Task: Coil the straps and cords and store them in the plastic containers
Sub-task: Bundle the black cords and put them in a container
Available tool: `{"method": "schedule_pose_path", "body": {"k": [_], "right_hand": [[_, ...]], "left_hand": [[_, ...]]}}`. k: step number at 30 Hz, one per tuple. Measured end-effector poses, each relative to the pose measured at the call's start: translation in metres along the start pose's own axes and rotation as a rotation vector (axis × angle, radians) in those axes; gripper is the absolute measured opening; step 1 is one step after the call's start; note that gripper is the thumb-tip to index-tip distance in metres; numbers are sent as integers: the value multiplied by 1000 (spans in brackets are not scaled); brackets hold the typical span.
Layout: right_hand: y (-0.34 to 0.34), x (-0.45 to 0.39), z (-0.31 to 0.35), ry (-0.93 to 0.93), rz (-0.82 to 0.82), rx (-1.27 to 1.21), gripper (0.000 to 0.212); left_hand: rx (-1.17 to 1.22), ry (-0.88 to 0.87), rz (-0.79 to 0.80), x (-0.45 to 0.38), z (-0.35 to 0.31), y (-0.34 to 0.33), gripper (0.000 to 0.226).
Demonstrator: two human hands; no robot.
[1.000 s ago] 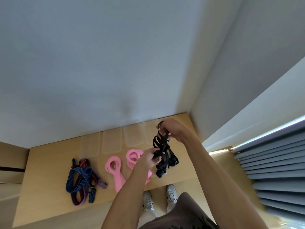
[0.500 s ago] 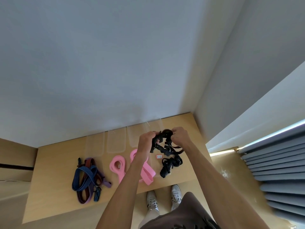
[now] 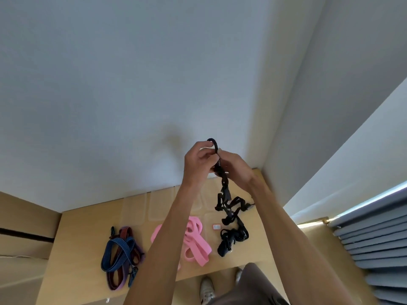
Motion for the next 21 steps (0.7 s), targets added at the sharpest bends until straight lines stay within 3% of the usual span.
{"method": "schedule_pose_path", "body": {"k": [4, 8, 14, 15, 17, 19, 20, 21], "right_hand": [[-26, 5, 61, 159, 147, 11, 52], [-28, 13, 101, 199, 71, 164, 35], [-32, 2, 84, 134, -35, 634, 7], [-30, 1, 77, 110, -65, 668, 6], [-32, -4, 69, 68, -104, 701, 13], [-44, -14, 67, 25, -105, 746, 11], [-52, -22, 68, -4, -86, 790, 8], [-62, -29, 70, -32, -52, 843, 6]], "left_hand": [[133, -105, -84, -12, -61, 7, 28], [78, -266, -187, -16, -103, 21, 26], [293, -158, -497, -13, -75, 70, 37], [191, -159, -531, -14, -71, 80, 39], [-274, -191, -559, -19, -70, 92, 38], [-755, -178, -537, -26, -62, 100, 18], [-801, -108, -530, -31, -49, 108, 24], [-701, -7, -524, -34, -31, 120, 28]]}}
Point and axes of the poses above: each hand's wrist, its own x-axis away from the middle knuckle, its own y-axis out of the back of the hand, z = x × y, the point moved 10 cm from there along -x, towards the middle knuckle, and after that the axes turned 4 degrees about -z, right-handed, at the moved point
